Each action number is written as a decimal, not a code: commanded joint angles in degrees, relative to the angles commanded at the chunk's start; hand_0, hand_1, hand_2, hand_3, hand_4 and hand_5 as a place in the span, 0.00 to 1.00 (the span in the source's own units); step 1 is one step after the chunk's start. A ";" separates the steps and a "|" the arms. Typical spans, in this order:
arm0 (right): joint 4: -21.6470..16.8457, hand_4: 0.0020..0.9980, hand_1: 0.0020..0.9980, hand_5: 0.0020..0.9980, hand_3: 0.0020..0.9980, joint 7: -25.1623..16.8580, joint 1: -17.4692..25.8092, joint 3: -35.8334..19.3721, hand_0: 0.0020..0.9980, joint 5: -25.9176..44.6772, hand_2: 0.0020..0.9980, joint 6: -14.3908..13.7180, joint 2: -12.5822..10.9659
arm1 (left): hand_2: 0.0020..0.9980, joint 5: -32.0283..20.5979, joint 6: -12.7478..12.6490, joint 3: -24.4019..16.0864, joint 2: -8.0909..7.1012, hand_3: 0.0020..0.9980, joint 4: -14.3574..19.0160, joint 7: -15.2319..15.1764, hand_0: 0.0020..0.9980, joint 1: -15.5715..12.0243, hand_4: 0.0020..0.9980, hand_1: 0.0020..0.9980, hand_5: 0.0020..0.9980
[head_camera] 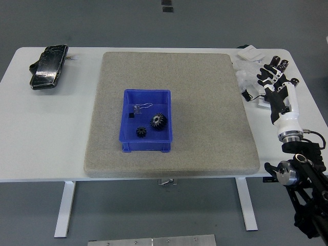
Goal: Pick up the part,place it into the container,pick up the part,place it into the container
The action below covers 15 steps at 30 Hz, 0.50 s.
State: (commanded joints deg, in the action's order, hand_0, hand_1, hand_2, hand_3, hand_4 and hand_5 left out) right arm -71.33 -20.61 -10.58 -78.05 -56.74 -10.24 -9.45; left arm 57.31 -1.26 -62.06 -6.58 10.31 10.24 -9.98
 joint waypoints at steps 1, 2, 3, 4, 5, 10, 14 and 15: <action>-0.18 0.71 0.74 0.42 0.71 0.01 0.01 0.00 0.80 -0.08 0.76 -0.01 0.07 | 0.56 0.07 0.00 -0.11 -0.04 0.61 0.00 -0.02 0.64 0.03 0.68 0.57 0.25; -0.30 0.71 0.74 0.42 0.71 0.03 0.08 0.01 0.80 -0.11 0.76 -0.02 0.09 | 0.56 0.12 -0.01 -0.21 -0.11 0.61 0.00 -0.06 0.64 0.07 0.68 0.57 0.25; -0.35 0.71 0.74 0.42 0.71 0.04 0.16 -0.01 0.80 -0.09 0.76 -0.02 0.08 | 0.56 0.16 -0.02 -0.28 -0.15 0.61 0.00 -0.08 0.64 0.10 0.68 0.57 0.25; -0.39 0.71 0.74 0.42 0.71 0.04 0.25 -0.03 0.80 -0.05 0.76 -0.03 0.06 | 0.56 0.22 -0.02 -0.35 -0.19 0.61 0.00 -0.09 0.64 0.13 0.68 0.57 0.25; -0.45 0.71 0.74 0.42 0.71 0.03 0.43 -0.13 0.80 0.05 0.76 -0.03 0.02 | 0.56 0.22 -0.02 -0.37 -0.20 0.61 0.00 -0.10 0.64 0.15 0.68 0.57 0.25; -0.71 0.72 0.74 0.43 0.71 0.07 1.24 -0.80 0.80 0.27 0.76 -0.04 -0.08 | 0.56 0.22 0.01 -0.37 -0.16 0.61 0.00 -0.06 0.64 0.22 0.68 0.57 0.25; -1.10 0.73 0.74 0.44 0.71 0.34 1.59 -1.34 0.80 -0.15 0.76 0.03 -0.23 | 0.56 0.38 0.01 -0.55 -0.16 0.61 0.00 -0.10 0.64 0.30 0.68 0.57 0.25; -1.28 0.73 0.74 0.44 0.71 0.40 1.64 -1.52 0.80 -0.31 0.76 0.04 -0.27 | 0.56 0.40 0.01 -0.58 -0.16 0.61 0.00 -0.12 0.64 0.33 0.68 0.57 0.25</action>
State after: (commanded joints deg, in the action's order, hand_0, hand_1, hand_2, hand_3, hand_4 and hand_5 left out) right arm -72.61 -20.21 -8.94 -79.57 -57.05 -10.19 -9.73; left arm 57.71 -1.25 -62.64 -6.74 10.31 10.13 -9.65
